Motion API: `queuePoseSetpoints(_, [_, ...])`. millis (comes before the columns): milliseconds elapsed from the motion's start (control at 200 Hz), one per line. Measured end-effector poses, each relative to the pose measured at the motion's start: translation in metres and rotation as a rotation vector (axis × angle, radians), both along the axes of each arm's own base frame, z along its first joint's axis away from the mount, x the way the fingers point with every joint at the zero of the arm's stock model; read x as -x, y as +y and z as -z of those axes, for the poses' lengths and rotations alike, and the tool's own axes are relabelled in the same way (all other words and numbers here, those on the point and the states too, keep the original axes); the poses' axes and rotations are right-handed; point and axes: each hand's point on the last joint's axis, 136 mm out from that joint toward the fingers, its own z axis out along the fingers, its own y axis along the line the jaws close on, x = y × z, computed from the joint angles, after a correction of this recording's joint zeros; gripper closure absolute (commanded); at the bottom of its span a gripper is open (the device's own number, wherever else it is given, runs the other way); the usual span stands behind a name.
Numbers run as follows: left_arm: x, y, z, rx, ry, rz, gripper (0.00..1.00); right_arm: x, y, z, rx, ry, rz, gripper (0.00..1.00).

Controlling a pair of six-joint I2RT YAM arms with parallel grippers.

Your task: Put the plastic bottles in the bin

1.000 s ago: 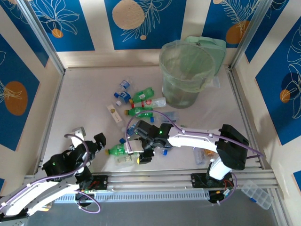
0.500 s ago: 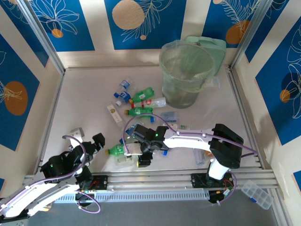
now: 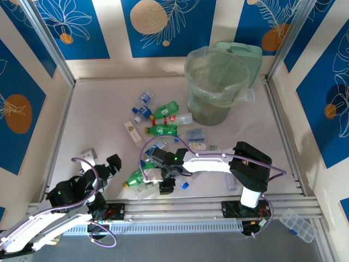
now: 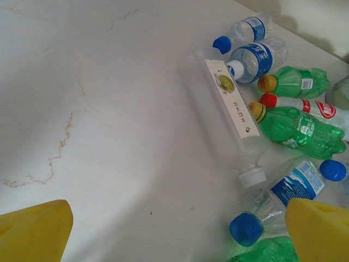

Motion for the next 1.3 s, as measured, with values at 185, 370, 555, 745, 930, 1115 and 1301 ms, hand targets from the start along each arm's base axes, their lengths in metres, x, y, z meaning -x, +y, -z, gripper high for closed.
queuePoseSetpoints(185, [0.0, 0.0, 0.0, 0.003, 0.0, -0.002, 0.0, -0.001, 0.001, 0.0, -0.001, -0.002, 0.003, 0.53])
queuePoseSetpoints(370, [0.0, 0.001, 0.001, 0.007, 0.0, -0.01, 0.0, -0.001, 0.001, 0.0, -0.004, -0.006, -0.001, 0.56])
queuePoseSetpoints(555, [0.0, 0.002, 0.001, 0.004, 0.0, -0.013, 0.0, 0.0, -0.002, -0.003, -0.018, -0.014, -0.008, 0.7])
queuePoseSetpoints(745, [0.0, 0.002, 0.002, 0.002, 0.002, -0.013, 0.0, -0.002, -0.006, -0.016, -0.068, -0.029, -0.006, 0.79])
queuePoseSetpoints(930, [0.0, 0.003, 0.002, -0.005, 0.0, -0.019, 0.0, -0.005, -0.005, -0.034, -0.149, -0.043, 0.0, 0.86])
queuePoseSetpoints(1115, [0.0, 0.004, 0.002, -0.008, -0.004, -0.024, 0.0, -0.005, -0.005, -0.046, -0.212, -0.073, 0.0, 0.97])
queuePoseSetpoints(1301, [0.0, 0.004, 0.002, -0.009, -0.004, -0.024, 0.0, -0.002, -0.004, -0.073, -0.33, -0.107, -0.011, 1.0])
